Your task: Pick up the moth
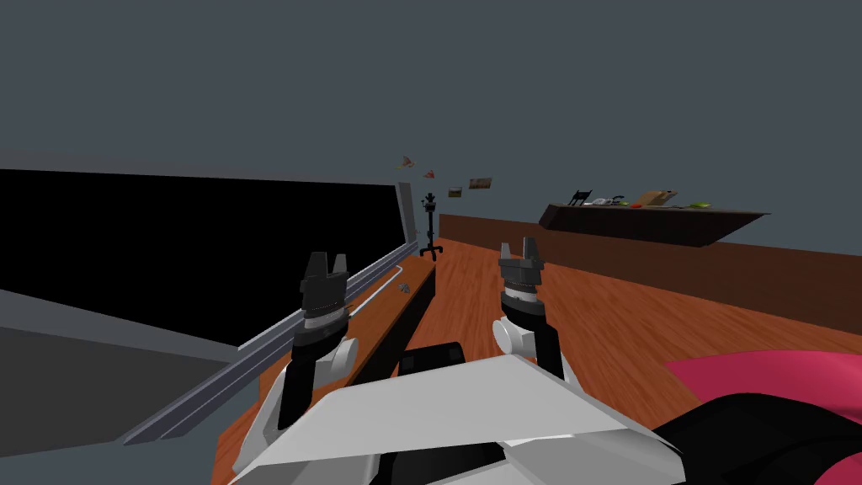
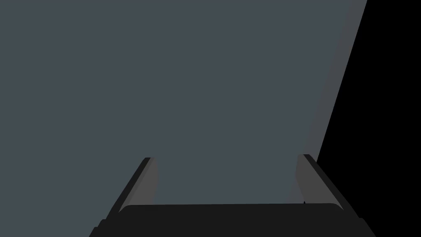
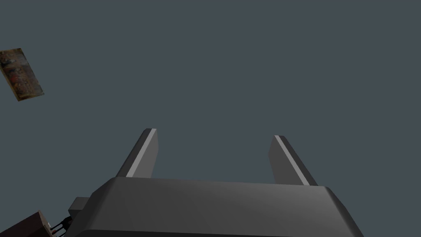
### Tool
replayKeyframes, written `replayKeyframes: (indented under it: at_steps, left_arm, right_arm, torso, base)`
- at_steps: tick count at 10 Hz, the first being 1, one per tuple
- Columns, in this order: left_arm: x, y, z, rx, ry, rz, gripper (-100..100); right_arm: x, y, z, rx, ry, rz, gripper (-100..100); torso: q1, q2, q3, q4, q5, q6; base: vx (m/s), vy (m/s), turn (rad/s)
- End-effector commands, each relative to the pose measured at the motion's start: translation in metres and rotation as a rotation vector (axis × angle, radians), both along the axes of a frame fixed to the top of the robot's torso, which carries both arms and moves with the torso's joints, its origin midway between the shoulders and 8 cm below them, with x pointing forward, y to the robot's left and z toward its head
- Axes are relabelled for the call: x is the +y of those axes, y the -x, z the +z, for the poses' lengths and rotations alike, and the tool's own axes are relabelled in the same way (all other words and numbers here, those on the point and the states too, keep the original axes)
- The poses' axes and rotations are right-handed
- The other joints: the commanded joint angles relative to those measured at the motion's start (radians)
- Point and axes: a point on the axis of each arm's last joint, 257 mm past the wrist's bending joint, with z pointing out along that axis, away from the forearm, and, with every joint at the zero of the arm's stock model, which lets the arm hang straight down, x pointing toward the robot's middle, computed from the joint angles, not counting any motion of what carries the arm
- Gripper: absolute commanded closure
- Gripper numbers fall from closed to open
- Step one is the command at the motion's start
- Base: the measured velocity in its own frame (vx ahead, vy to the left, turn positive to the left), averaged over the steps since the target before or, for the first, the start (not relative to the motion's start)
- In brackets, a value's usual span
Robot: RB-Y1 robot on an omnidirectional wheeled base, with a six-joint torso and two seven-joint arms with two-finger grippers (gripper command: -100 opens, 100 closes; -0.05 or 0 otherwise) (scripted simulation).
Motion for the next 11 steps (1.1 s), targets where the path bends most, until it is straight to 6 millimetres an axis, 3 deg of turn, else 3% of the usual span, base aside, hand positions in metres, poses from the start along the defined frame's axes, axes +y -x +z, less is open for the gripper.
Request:
replayKeyframes:
  at_steps: [1,8,10,11]
  left_arm:
    - [-0.001,-0.013,-0.013,0.043,-0.015,-0.005,-100]
    - [0.003,-0.083,-0.094,0.301,-0.077,0.013,-100]
    - [0.006,-0.097,-0.117,0.365,-0.089,0.023,-100]
    - [0.006,-0.097,-0.117,0.365,-0.089,0.023,-100]
  right_arm:
    - [0.000,0.000,0.000,0.000,0.000,0.000,0]
    - [0.000,0.000,0.000,0.000,0.000,0.000,0]
    - [0.000,0.000,0.000,0.000,0.000,0.000,0]
    - [0.000,0.000,0.000,0.000,0.000,0.000,0]
  torso:
    - [0.000,0.000,0.000,0.000,0.000,0.000]
    - [0.000,0.002,0.001,0.001,0.000,0.000]
    - [0.000,0.002,0.001,0.000,0.000,0.000]
    - [-0.001,0.001,0.001,0.000,0.000,0.000]
  base:
    - [-0.013,-0.001,-0.030]
    - [-0.036,-0.008,-0.066]
    - [-0.025,-0.013,-0.046]
    - [-0.016,-0.010,-0.035]
